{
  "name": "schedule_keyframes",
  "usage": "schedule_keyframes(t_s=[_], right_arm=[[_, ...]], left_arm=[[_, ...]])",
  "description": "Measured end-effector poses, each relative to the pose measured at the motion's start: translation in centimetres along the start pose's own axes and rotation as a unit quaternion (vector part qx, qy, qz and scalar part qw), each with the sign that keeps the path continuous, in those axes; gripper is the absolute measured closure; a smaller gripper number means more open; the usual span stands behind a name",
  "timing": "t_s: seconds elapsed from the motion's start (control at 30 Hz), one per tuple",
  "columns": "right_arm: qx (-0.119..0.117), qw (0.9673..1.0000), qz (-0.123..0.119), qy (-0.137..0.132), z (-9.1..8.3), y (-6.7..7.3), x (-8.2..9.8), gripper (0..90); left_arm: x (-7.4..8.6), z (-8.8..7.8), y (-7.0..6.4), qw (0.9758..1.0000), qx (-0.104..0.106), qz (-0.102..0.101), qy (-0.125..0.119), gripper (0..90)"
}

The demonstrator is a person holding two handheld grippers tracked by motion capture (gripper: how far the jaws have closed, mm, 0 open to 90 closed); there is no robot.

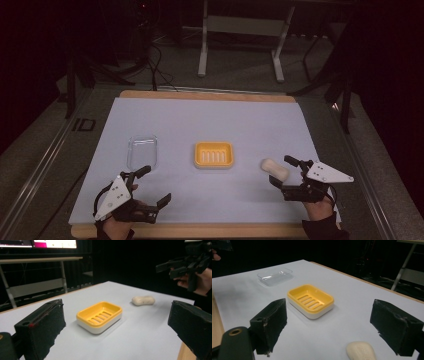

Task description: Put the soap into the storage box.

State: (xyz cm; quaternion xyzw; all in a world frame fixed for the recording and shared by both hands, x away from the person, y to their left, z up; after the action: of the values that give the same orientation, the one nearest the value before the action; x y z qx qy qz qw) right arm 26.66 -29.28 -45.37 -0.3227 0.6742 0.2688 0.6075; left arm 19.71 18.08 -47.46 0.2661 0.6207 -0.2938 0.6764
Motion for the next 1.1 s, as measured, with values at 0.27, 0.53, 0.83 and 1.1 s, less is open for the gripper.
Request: schedule_keyframes(t_s=[0.27, 0.53, 0.83, 1.1], right_arm=[[-0.001, 0.9998, -0.018, 0.012, 0.3, 0.2, 0.0, 13.9], [0.021, 0.9997, -0.008, 0.009, 0.1, -0.3, -0.3, 13.9], [0.054, 0.9985, -0.01, 0.007, -0.2, -0.3, -0.6, 14.0], [0.016, 0.9985, -0.023, 0.048, 0.4, -0.3, -1.1, 13.9]], left_arm=[[0.1, 0.2, -0.4, 0.9999, 0.009, 0.002, 0.006, 1.2], [0.0, 0.1, -0.6, 0.9999, 0.008, 0.007, 0.008, 1.2], [0.0, 0.1, -0.6, 0.9999, 0.005, 0.009, 0.01, 1.2], [0.1, 0.2, -0.6, 0.9998, 0.004, 0.011, 0.013, 1.2]])
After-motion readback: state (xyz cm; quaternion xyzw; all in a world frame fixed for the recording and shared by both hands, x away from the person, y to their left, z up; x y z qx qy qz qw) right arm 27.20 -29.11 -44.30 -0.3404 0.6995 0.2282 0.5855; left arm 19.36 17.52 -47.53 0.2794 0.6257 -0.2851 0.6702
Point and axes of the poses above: each handheld gripper's, and its own axes: z roughly forward along the jaws, x roughly out of its underside, y roughly to its left, the point moved 1 cm from there along z, roughly forward along the jaws, and after that the axes turned 11 degrees about -y, right-handed, at the moved point
